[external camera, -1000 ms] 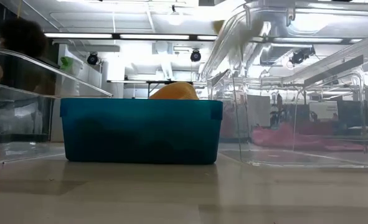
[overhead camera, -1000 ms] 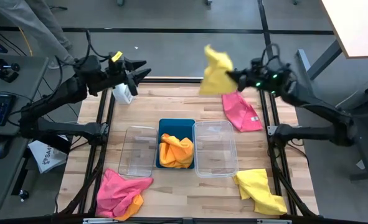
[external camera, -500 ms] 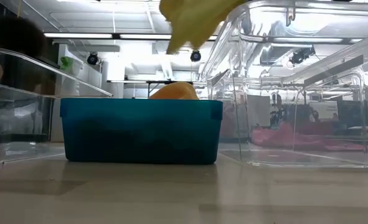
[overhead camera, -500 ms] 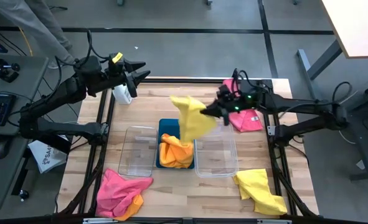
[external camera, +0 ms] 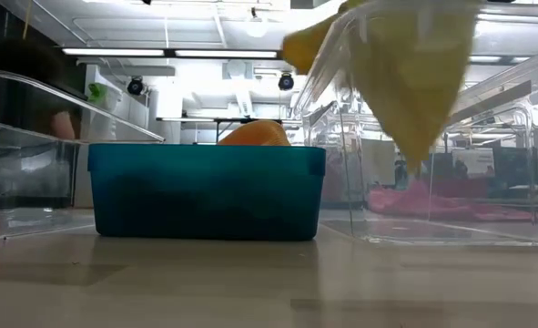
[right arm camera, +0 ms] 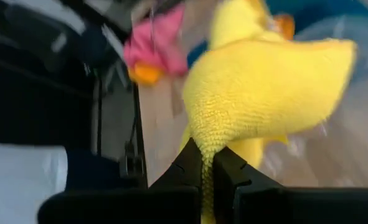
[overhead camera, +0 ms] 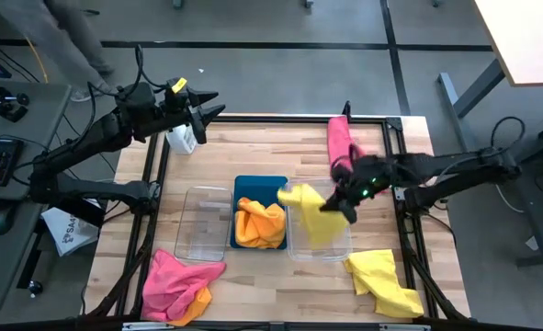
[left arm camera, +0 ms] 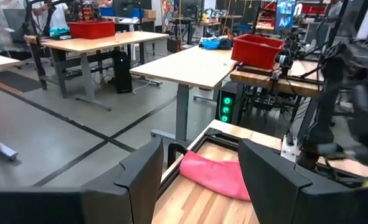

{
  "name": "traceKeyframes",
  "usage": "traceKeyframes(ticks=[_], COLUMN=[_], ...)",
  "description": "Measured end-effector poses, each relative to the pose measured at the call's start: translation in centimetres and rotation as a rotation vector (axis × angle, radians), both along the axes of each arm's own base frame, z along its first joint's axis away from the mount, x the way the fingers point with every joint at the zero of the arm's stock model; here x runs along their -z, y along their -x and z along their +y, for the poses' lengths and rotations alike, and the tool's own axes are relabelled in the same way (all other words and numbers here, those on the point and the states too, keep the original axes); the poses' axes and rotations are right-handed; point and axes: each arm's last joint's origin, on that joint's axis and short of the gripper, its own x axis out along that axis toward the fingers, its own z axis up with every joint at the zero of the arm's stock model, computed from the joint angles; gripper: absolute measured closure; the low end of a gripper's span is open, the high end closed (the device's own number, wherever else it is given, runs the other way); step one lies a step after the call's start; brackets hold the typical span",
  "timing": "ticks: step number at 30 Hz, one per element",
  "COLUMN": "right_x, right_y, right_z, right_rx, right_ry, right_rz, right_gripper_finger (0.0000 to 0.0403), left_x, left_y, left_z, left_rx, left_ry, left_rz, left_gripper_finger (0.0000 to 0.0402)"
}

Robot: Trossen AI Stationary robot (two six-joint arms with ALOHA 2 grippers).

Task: Sort microfiber towel by color & place in baskets
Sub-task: Put the top yellow microfiber towel into the right transparent bin, then put the yellow microfiber towel into the right transparent bin

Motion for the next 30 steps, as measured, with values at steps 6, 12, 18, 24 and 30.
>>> traceKeyframes(ticks=[6,12,18,24,30], right_x=[3.0,2.6,-0.4,-1.4,0.7], right_y=[-0.4,-0.2,0.5,3.6,5.4], right_z=[0.4,0.5,0.8,1.4,5.3], right_rx=[0.027,-0.013,-0.183,-0.16,-0.267], right_ry=[0.041,-0.042,-0.093,-0.091,-0.064], right_rz=[0.259,0.296,0.282,0.586,0.741], right_gripper_finger=[0.0372,0.0271,0.0169,0.0137,0.0136], left_x=[0.5,1.0,1.4,1.8,2.5], left_y=[-0.8,-1.5,-2.1,-2.8,-3.6], left_z=[0.3,0.7,0.9,1.1,1.4], left_rx=[-0.002,-0.004,-0.003,0.047,0.049], left_ry=[0.024,0.044,0.05,0.06,0.059], left_rz=[0.014,0.034,0.054,0.077,0.111], left_gripper_finger=[0.0204,0.0204,0.0204,0.0204,0.0204])
